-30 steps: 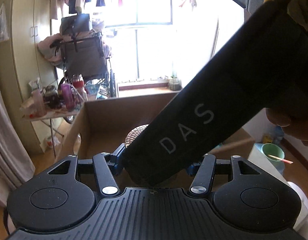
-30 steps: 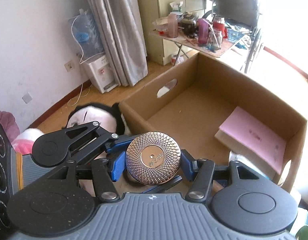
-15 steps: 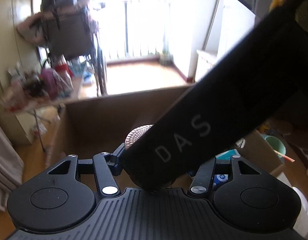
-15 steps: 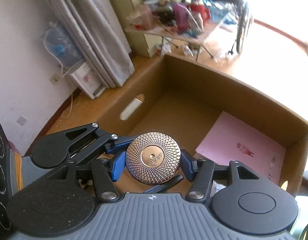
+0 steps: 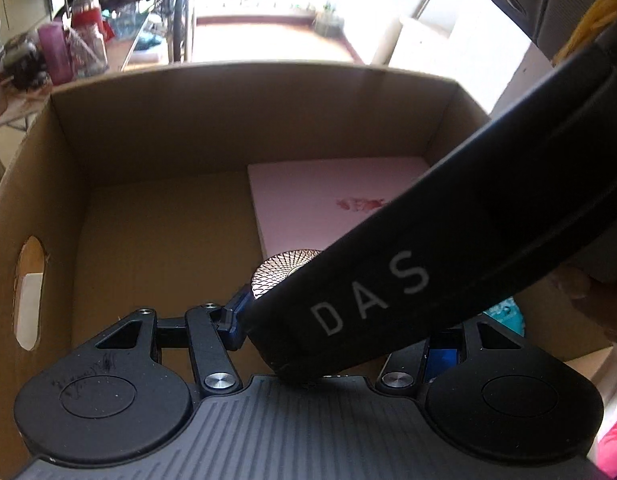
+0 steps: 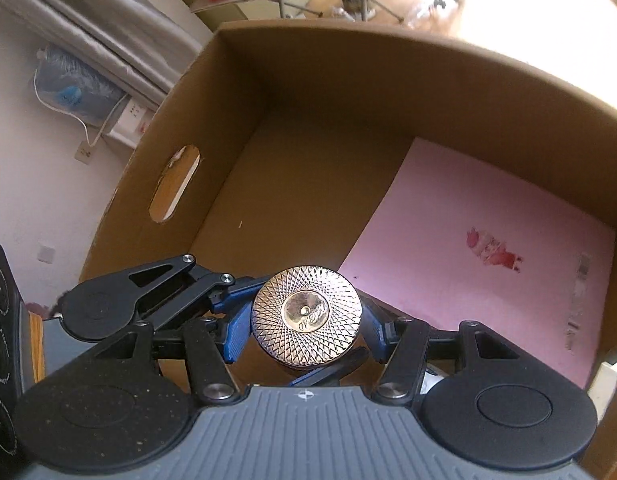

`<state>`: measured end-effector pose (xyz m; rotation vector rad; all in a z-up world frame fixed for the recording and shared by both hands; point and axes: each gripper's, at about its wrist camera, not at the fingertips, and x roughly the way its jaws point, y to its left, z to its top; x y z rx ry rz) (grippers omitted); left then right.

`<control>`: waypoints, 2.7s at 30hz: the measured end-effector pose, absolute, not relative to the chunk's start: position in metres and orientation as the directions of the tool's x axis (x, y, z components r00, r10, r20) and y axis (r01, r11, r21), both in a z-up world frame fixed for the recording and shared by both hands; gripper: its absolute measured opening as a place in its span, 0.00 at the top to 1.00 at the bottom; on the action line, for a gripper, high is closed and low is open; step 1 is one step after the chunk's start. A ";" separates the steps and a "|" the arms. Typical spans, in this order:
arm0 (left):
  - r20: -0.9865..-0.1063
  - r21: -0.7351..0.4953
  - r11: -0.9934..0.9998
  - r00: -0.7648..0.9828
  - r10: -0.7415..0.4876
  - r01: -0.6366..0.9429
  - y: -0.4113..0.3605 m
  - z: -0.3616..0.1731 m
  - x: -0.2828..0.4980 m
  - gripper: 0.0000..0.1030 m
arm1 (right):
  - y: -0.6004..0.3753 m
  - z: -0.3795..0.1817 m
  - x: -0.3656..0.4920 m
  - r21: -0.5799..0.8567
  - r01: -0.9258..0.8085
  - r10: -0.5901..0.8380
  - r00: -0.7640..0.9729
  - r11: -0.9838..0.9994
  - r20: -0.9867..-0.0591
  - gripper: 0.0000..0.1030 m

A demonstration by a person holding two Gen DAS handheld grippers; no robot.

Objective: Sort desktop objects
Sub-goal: 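Lower the rose-gold jar into the box and open the right gripper, then withdraw the right tool from the jar inside the box, then move the right tool out of the box toward the black tape roll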

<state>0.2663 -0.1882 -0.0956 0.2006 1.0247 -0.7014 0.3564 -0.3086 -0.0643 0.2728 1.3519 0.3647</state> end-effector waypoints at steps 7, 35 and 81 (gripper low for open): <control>-0.872 -0.184 0.769 0.260 -0.415 0.612 -0.185 -0.103 0.276 0.42 | -0.305 -0.081 0.362 0.327 -0.103 0.340 0.143 0.939 -0.930 0.41; -0.790 -0.125 0.789 0.420 -0.446 0.601 -0.112 -0.058 0.240 0.31 | -0.297 -0.026 0.330 0.223 -0.124 0.250 0.275 0.967 -0.929 0.38; -0.704 -0.254 0.863 0.528 -0.475 0.437 -0.063 -0.057 0.101 0.25 | -0.298 -0.085 0.325 0.467 0.127 0.443 0.178 0.875 -0.879 0.50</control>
